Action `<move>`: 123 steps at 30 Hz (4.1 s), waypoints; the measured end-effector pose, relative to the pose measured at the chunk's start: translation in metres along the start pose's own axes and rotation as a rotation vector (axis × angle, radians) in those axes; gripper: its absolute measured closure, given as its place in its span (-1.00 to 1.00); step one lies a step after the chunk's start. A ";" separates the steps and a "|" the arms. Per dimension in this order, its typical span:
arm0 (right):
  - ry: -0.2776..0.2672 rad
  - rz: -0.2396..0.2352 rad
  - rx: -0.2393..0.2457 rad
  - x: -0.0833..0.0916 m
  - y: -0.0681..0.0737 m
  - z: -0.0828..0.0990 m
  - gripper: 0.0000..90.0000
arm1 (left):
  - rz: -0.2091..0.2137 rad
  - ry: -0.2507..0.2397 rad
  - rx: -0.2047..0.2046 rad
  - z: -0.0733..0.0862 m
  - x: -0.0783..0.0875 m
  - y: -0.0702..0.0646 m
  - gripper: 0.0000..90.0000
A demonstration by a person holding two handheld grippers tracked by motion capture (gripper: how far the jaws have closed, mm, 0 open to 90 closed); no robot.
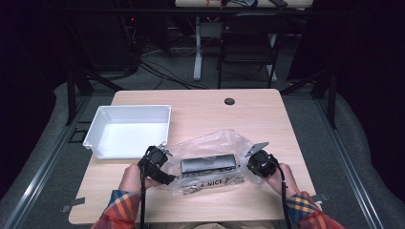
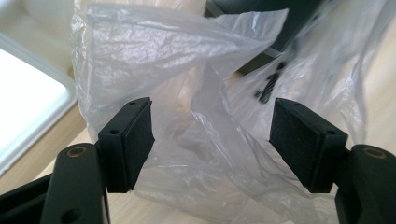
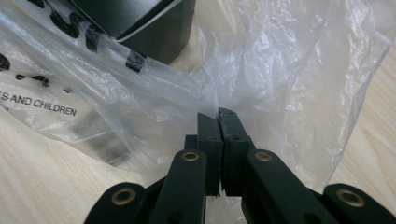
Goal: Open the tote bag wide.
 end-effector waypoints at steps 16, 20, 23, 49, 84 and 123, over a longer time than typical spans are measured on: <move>0.050 0.090 0.007 -0.007 -0.006 0.000 1.00 | -0.044 0.064 -0.037 0.007 -0.031 0.008 -0.33; 0.026 0.055 0.006 -0.005 -0.004 0.000 1.00 | -0.035 -0.010 -0.050 0.004 -0.022 0.007 -0.43; 0.013 0.033 0.009 -0.001 -0.004 -0.001 0.99 | -0.027 -0.110 -0.055 -0.003 -0.008 0.006 -0.50; -0.019 -0.028 0.000 0.009 0.000 -0.005 0.68 | -0.054 -0.287 -0.080 -0.024 0.051 -0.009 -0.54; -0.059 0.043 -0.120 -0.010 -0.019 -0.014 0.47 | -0.224 0.054 -0.047 -0.003 -0.027 0.017 0.84; -0.132 -0.094 -0.189 0.054 -0.048 0.004 -0.60 | -0.053 -0.216 -0.215 -0.079 0.036 -0.010 -0.56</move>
Point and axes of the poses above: each handheld gripper's, and its own axes: x roughly backward along the jaws, z roughly out of its underside, y roughly to its left, the point moved 6 cm from there along -x, roughly forward along the jaws, and after that the axes turned 10 degrees about -x, right-handed, at the moved point
